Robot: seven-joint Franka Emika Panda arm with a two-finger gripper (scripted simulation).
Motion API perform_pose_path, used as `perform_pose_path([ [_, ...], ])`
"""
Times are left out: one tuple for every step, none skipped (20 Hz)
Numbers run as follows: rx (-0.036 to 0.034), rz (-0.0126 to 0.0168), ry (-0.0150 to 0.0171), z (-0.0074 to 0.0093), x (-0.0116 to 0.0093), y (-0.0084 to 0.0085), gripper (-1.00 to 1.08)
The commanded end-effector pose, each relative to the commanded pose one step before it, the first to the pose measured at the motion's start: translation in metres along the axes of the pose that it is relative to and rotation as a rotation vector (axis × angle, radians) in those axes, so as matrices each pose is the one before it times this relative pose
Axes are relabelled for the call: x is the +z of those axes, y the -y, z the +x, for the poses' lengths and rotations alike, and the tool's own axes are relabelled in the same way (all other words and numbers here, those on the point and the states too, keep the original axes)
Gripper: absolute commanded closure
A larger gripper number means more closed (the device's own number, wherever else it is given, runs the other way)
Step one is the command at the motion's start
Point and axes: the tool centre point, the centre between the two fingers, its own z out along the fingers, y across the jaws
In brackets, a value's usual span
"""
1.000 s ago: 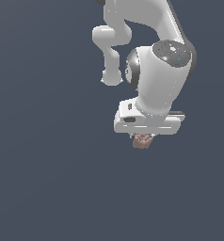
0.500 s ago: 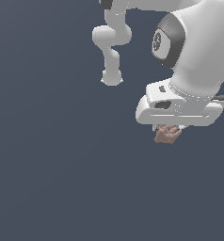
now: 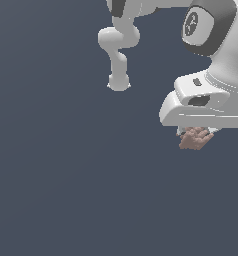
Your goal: Pick up the object and move it to a goal position.
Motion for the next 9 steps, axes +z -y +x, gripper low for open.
perform_pose_path([
  [0.00066,-0.00025,0.00026,0.00136,-0.00448,0.00371,1.08],
  [0.0,0.0,0.0,0.00038,-0.00121,0.0011,1.08],
  [0.0,0.0,0.0,0.00033,-0.00103,0.00093,1.08],
  [0.0,0.0,0.0,0.00028,-0.00085,0.00077,1.08],
  [0.0,0.0,0.0,0.00023,-0.00068,0.00062,1.08],
  [-0.00052,0.00044,0.00011,0.00009,-0.00055,0.00069,1.08],
  [0.0,0.0,0.0,0.00013,-0.00037,0.00033,1.08],
  [0.0,0.0,0.0,0.00008,-0.00022,0.0002,1.08],
  [0.0,0.0,0.0,0.00003,-0.00007,0.00007,1.08],
])
